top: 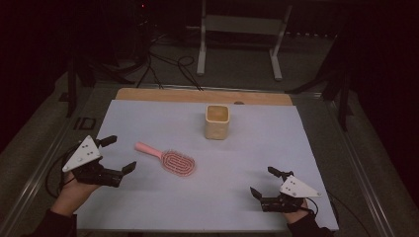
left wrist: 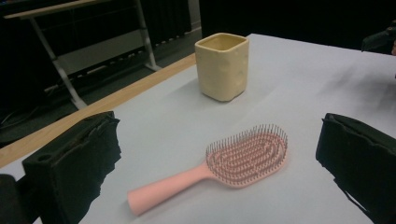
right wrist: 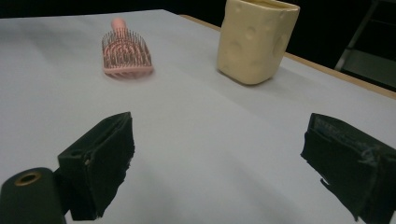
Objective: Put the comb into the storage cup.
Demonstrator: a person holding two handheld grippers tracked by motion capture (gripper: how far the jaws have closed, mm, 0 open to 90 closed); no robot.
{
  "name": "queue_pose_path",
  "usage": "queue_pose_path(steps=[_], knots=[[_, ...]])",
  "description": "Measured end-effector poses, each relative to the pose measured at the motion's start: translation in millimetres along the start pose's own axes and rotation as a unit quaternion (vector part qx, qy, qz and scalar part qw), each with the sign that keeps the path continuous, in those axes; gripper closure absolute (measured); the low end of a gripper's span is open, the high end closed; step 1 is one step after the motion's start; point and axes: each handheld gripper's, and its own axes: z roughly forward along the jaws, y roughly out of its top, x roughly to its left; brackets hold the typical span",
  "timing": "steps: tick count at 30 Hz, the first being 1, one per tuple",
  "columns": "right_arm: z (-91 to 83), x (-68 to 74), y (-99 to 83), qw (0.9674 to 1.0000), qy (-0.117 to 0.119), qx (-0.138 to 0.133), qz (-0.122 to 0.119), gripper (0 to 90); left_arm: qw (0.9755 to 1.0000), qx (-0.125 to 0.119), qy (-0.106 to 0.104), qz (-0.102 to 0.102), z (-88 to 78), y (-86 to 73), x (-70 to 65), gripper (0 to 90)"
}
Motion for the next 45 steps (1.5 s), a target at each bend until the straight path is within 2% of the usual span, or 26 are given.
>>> queue_pose_path(steps=[9, 11, 14, 20, 21, 25, 27, 28, 30, 31, 33, 38, 45], knots=[[0.8, 0.4, 0.1, 1.0000, 0.002, 0.000, 0.001, 8.8, 0.9998, 0.015, 0.009, 0.005, 19.8, 9.7, 16.9, 0.0], [0.6, 0.6, 0.3, 1.0000, 0.002, 0.000, 0.002, 8.8, 0.9998, 0.015, 0.009, 0.005, 19.8, 9.7, 16.9, 0.0], [0.6, 1.0, 0.4, 1.0000, 0.003, -0.001, -0.001, 8.9, 0.9995, 0.025, 0.017, 0.005, 30.7, 10.4, 26.2, 0.0], [0.9, 0.9, 0.5, 1.0000, 0.005, -0.002, 0.000, 8.8, 0.9989, 0.037, 0.028, 0.001, 46.0, 4.4, 34.4, 6.2], [1.0, 0.7, 0.5, 1.0000, 0.005, -0.002, 0.001, 8.9, 0.9986, 0.042, 0.033, -0.002, 52.8, 1.4, 37.7, 7.9], [1.5, 0.7, 0.2, 1.0000, 0.006, -0.003, 0.000, 8.9, 0.9976, 0.055, 0.043, 0.005, 65.0, -3.5, 41.9, 15.1], [1.6, 0.6, 0.1, 1.0000, 0.007, -0.003, 0.003, 8.9, 0.9969, 0.071, 0.035, -0.001, 71.6, -5.7, 44.8, 15.5], [1.6, 0.6, 0.1, 1.0000, 0.007, -0.003, 0.003, 8.9, 0.9969, 0.071, 0.035, -0.001, 71.6, -5.7, 44.8, 17.5], [1.5, 1.0, 0.0, 1.0000, 0.008, -0.002, 0.003, 8.9, 0.9954, 0.084, 0.045, 0.011, 77.9, -8.5, 45.9, 18.7], [1.6, 1.0, 0.3, 1.0000, 0.008, -0.003, 0.001, 8.9, 0.9952, 0.087, 0.043, 0.010, 79.6, -9.3, 47.0, 19.7], [1.6, 0.9, 0.4, 1.0000, 0.009, -0.004, 0.001, 8.9, 0.9944, 0.091, 0.052, 0.010, 83.5, -11.3, 49.0, 21.7], [1.6, 1.1, 0.3, 0.9999, 0.009, -0.004, 0.002, 8.9, 0.9930, 0.107, 0.049, -0.009, 92.9, -17.0, 57.6, 34.4], [1.8, 1.0, 0.1, 0.9999, 0.010, -0.003, 0.003, 8.9, 0.9876, 0.145, 0.058, -0.015, 108.8, -27.5, 65.0, 51.1]])
